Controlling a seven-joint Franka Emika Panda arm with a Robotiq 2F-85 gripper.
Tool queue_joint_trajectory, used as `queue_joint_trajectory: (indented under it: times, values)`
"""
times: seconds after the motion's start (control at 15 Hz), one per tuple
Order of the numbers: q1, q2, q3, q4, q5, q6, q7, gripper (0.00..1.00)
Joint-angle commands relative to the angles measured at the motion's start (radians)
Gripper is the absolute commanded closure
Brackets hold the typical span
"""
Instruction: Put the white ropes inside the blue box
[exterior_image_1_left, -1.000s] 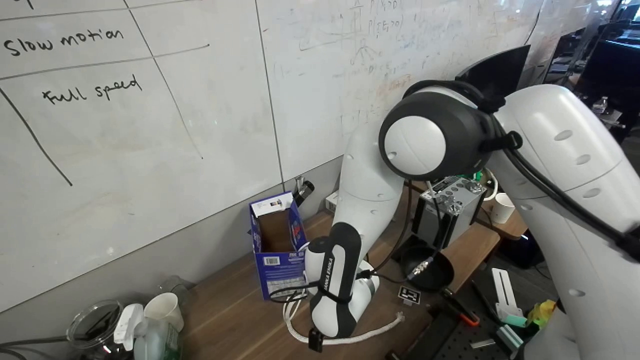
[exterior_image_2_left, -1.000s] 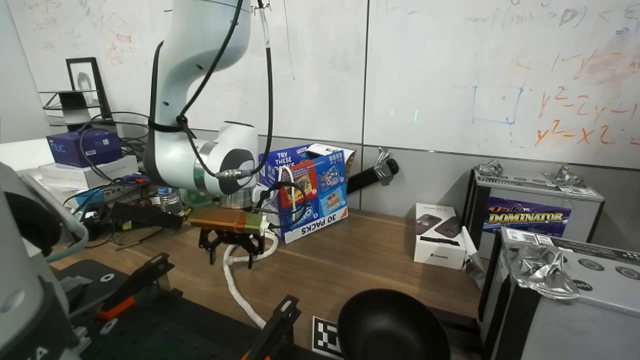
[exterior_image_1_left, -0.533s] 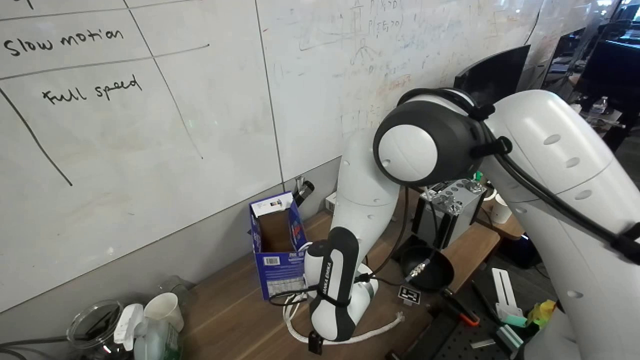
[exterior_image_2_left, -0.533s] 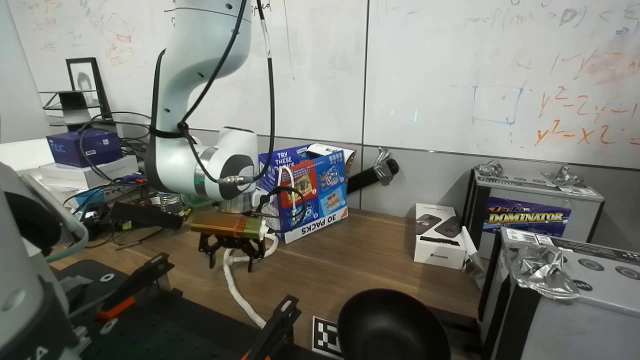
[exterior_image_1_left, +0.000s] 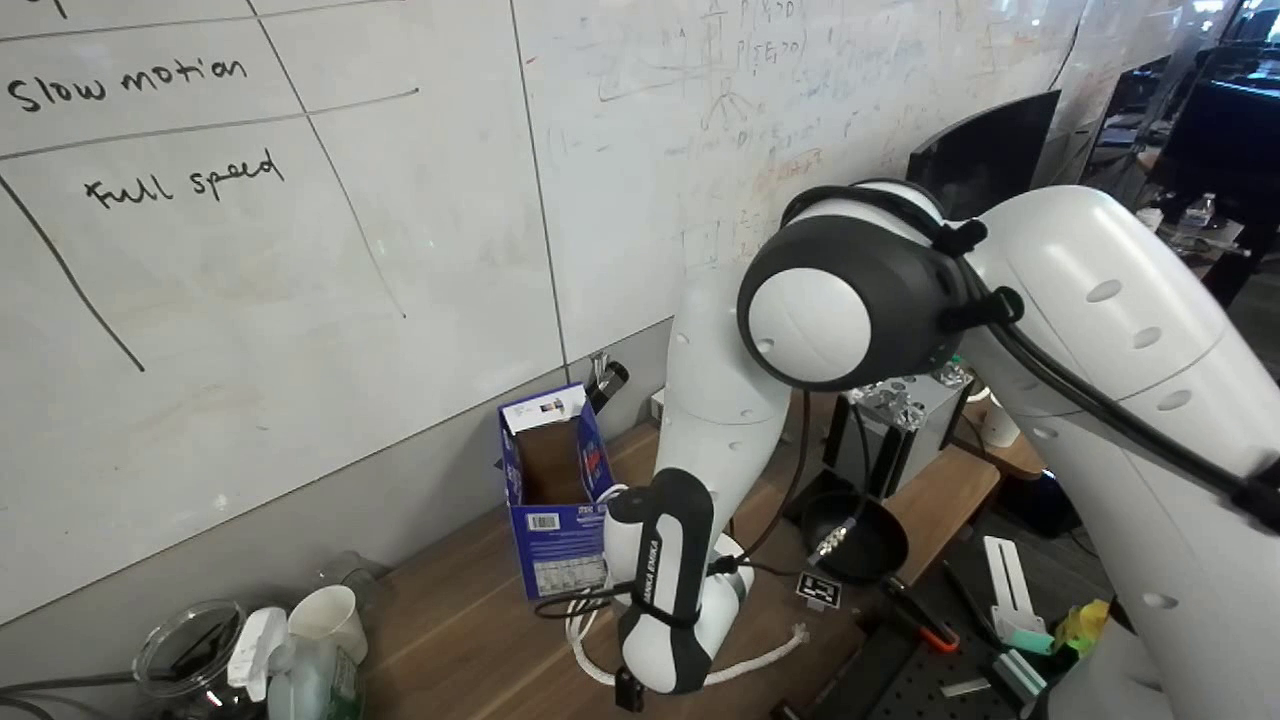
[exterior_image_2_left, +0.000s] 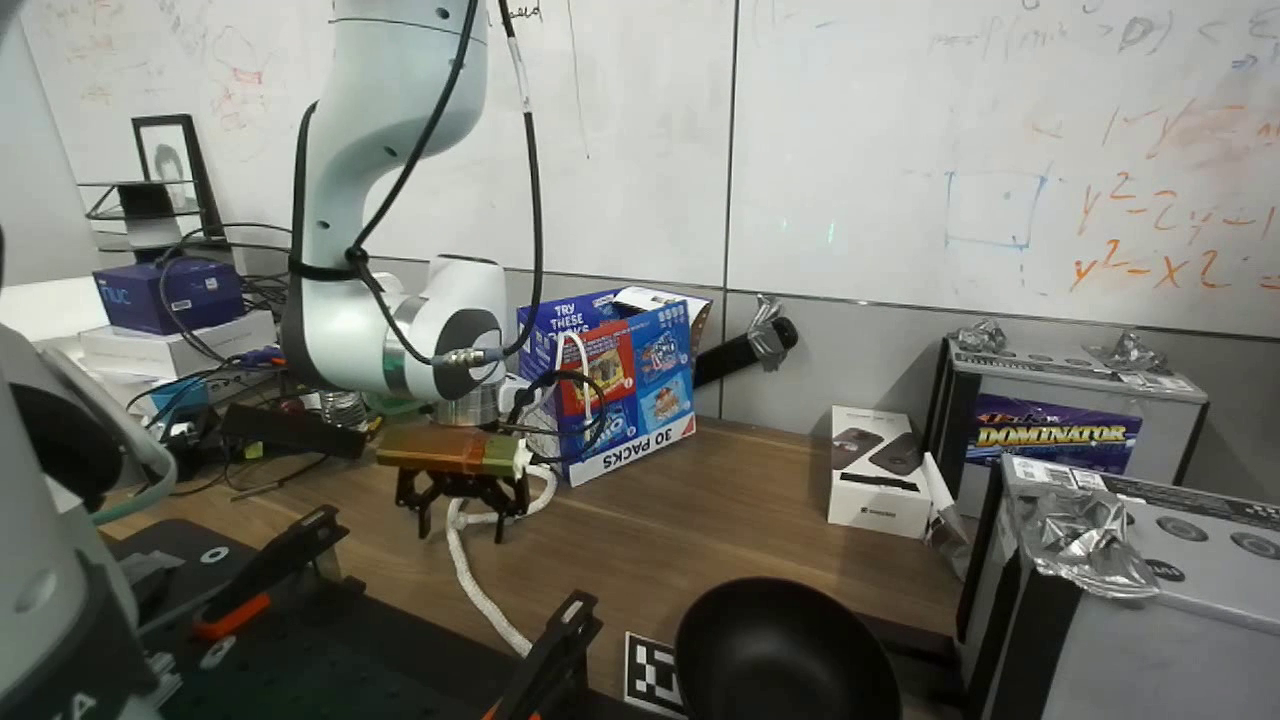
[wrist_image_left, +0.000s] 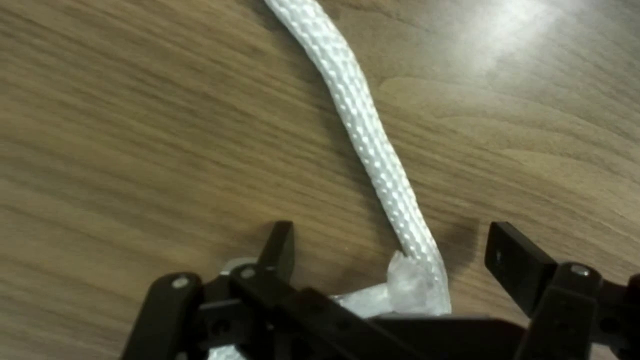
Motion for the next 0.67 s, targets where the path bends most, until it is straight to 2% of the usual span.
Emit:
queue_joint_trajectory:
  times: [0.0, 0.33, 0.6]
  values:
    - [0.115, -0.008, -0.079, -0.004, -0.027, 0.036, 0.075, 0.0]
    - [0.207, -0.02, -0.136, -0.008, -0.025, 0.042, 0.119, 0.0]
    - [0.244, -0.033, -0.159, -0.011, -0.025, 0.042, 0.138, 0.0]
